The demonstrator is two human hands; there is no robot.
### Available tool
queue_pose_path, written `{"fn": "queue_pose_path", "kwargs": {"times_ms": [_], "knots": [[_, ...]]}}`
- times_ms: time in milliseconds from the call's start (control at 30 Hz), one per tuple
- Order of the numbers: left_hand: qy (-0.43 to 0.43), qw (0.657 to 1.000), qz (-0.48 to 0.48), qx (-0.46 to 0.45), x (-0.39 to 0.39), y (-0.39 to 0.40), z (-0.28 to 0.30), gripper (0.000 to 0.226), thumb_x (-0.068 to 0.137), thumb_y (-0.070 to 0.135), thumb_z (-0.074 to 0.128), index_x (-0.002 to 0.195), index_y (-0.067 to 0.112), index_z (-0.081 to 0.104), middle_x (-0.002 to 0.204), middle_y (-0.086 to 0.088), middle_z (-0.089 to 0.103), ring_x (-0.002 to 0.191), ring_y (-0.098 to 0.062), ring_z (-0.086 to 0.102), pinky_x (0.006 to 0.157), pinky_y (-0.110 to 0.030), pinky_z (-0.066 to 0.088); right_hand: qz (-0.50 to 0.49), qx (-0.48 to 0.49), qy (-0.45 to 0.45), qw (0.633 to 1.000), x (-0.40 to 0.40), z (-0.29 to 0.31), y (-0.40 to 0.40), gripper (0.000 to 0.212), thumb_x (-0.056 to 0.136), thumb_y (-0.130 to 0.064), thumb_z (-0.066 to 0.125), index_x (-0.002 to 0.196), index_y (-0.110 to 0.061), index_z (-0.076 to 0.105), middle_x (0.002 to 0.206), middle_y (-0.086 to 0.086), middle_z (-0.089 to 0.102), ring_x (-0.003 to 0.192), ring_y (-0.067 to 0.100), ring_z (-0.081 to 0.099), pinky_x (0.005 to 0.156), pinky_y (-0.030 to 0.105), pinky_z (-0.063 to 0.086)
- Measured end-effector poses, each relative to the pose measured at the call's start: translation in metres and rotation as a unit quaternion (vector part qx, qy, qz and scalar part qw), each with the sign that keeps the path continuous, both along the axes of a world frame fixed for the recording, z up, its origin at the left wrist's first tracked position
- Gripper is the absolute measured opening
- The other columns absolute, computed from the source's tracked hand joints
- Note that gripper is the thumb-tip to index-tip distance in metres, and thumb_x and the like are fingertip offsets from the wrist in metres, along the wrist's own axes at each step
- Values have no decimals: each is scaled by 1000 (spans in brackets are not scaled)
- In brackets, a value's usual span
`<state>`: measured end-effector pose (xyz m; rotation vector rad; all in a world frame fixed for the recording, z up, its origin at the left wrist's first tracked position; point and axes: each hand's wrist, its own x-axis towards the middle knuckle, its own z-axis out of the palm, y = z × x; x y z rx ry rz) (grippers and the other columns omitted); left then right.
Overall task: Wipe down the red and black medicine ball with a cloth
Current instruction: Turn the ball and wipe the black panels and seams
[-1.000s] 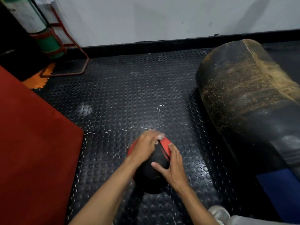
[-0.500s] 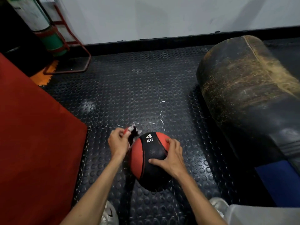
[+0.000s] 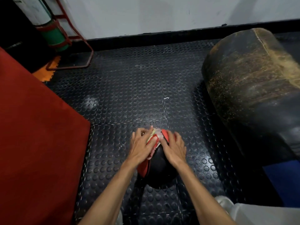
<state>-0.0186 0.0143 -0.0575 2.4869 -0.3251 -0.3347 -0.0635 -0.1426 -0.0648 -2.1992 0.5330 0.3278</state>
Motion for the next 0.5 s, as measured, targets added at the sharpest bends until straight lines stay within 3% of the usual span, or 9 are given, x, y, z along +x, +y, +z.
{"fn": "queue_pose_path", "kwargs": {"times_ms": [100, 200, 300, 367, 433, 500], "knots": [[88, 992, -24, 82, 21, -11, -7, 52, 98, 61, 32, 146, 42, 42, 154, 10, 31, 144, -23, 21, 115, -46, 18, 9, -31, -37, 999, -22, -8, 13, 69, 93, -69, 16, 154, -37, 17, 163, -8, 9, 151, 19, 4, 121, 54, 6], [174, 984, 18, 22, 42, -28, -8, 49, 101, 57, 32, 131, 29, 60, 144, -3, 53, 135, -28, 45, 106, -39, 34, -16, -40, -69, 997, -41, -11, 21, 76, 87, -73, 6, 155, -38, 14, 163, -10, 7, 151, 18, 0, 122, 51, 2], [73, 996, 25, 55, 18, -35, -14, 51, 100, 54, 27, 137, 31, 54, 143, -3, 54, 133, -27, 49, 108, -39, 37, -36, -26, -58, 997, -37, -22, 14, 73, 90, -67, 3, 155, -36, 14, 165, -8, 7, 152, 16, 2, 123, 47, 3], [-27, 997, -7, 66, -22, -36, -15, 57, 98, 56, 24, 146, 32, 44, 152, 2, 44, 142, -21, 38, 117, -39, 26, -40, -7, -69, 997, -33, -30, 1, 74, 90, -66, -1, 155, -35, 17, 165, -7, 13, 151, 10, 6, 124, 42, 5], [-40, 997, -11, 63, -39, -38, -11, 64, 95, 60, 19, 150, 33, 38, 157, 3, 36, 146, -21, 29, 120, -41, 19, -46, 0, -96, 994, -32, -35, -6, 73, 90, -63, 1, 152, -34, 26, 162, -8, 24, 149, 4, 13, 124, 35, 6], [-23, 997, -19, 65, -24, -39, -8, 61, 96, 58, 20, 148, 34, 40, 156, 2, 37, 145, -21, 31, 119, -41, 22, -59, -1, -113, 992, -33, -35, -5, 69, 92, -62, 6, 150, -35, 31, 160, -10, 28, 147, 3, 17, 123, 32, 7]]}}
